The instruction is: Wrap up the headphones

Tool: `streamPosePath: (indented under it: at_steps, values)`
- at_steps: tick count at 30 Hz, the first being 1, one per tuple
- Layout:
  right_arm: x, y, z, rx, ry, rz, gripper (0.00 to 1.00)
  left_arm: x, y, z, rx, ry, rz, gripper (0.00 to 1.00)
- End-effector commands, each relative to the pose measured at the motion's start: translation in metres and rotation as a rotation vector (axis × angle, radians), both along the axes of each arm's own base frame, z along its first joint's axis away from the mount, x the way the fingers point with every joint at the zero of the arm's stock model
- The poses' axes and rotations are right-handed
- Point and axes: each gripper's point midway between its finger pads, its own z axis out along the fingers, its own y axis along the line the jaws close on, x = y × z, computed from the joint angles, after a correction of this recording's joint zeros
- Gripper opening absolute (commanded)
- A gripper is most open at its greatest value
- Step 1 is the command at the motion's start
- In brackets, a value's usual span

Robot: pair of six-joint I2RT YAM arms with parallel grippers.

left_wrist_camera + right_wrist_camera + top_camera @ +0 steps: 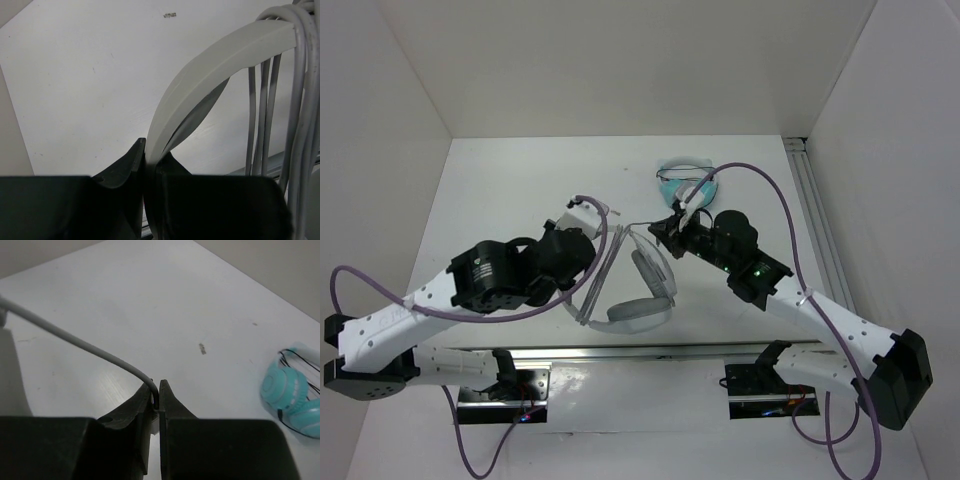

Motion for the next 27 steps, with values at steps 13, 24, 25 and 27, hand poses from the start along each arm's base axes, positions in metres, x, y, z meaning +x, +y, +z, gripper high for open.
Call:
streamPosePath:
  at_steps: [13,24,25,27]
  values:
    - [-0.045,0.033,0.027,0.093,0.017,0.345,0.3,0.019,-0.027,0.048,-0.328,-0.249,-0.041,0.0]
    - [0.007,-0.048,0.039,0.12,-0.049,-0.224,1.0,0.031,-0.039,0.052,-0.35,-0.315,-0.019,0.0]
    - [0.01,-0.052,0.045,0.122,-0.054,-0.25,1.0,0.031,-0.039,0.052,-0.35,-0.315,-0.019,0.0]
    - [0.015,-0.066,0.043,0.111,-0.026,-0.341,1.0,0.033,-0.04,0.052,-0.35,-0.321,-0.01,0.0]
